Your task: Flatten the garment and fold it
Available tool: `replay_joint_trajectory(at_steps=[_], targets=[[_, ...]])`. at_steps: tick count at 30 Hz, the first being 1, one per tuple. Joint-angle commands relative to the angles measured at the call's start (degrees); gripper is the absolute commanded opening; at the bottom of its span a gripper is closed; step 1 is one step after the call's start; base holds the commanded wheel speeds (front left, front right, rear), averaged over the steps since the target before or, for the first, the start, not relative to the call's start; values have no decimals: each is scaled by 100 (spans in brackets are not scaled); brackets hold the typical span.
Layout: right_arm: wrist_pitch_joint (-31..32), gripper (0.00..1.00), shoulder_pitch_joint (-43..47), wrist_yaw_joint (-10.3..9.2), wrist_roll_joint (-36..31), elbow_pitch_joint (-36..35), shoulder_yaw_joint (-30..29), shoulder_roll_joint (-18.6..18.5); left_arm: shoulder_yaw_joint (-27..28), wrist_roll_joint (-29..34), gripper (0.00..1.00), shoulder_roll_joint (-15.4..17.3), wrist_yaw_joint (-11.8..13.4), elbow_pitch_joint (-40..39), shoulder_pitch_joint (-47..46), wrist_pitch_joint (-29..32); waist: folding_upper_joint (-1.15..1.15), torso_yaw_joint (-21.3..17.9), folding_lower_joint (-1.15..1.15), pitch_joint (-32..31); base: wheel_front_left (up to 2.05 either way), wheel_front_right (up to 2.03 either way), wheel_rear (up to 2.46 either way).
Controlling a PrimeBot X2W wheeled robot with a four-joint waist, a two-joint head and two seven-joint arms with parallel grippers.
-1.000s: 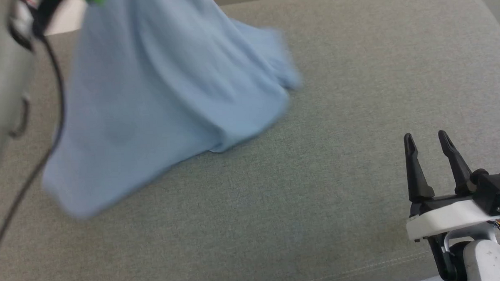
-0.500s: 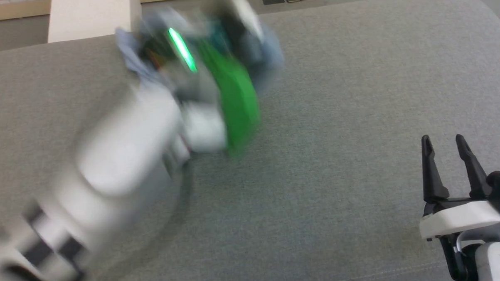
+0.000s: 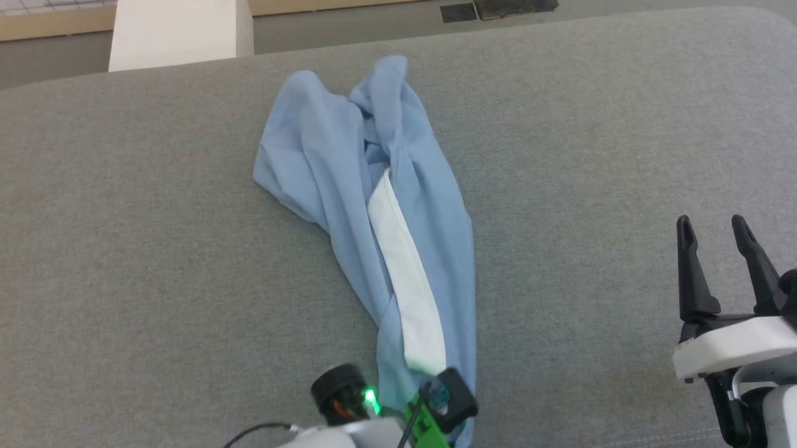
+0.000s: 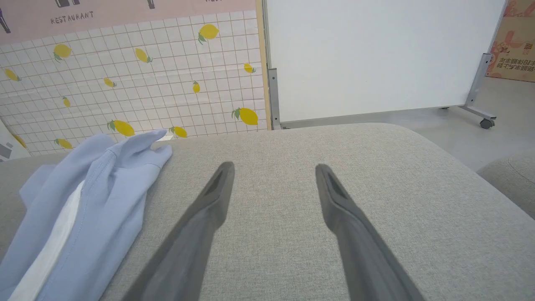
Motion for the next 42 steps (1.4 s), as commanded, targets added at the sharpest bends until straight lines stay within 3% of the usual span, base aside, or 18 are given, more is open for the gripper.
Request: replay_joint_trajectory(at_steps=[1,2,10,16,24,30,37,42], targets=[[31,100,-32,-9,-23,-20,21,14,-14,56,44,50,-46,28,123,41,0,29,0,-30,0,0,0],[40,100,-17,-9,-21,-15,25,14,-20,110,100,71,-50,46,147,31,0,46,0,-45,0,0,0],[124,100,83,-9,-13,11,-60,14,213,224,100,139,87,62,-32,-225,0,317,0,-235,0,0,0],[186,100,146,-9,13,41,-122,14,496,249,100,437,293,-297,-252,-229,0,578,0,-488,0,0,0],[303,100,213,-9,81,-65,-121,14,1895,356,100,927,1523,-429,-336,-1514,0,879,0,-651,0,0,0],[580,100,271,-9,34,-280,60,14,2797,299,100,1299,2394,-242,258,-2774,0,1056,0,-610,0,0,0],[1280,100,236,-9,119,-494,383,-206,3119,270,100,1450,2914,-336,1229,-3802,0,1341,0,-428,0,0,0],[2359,100,-238,-9,524,-686,726,-828,3009,389,100,1338,3055,-484,1485,-3996,0,1759,0,-70,0,0,0]])
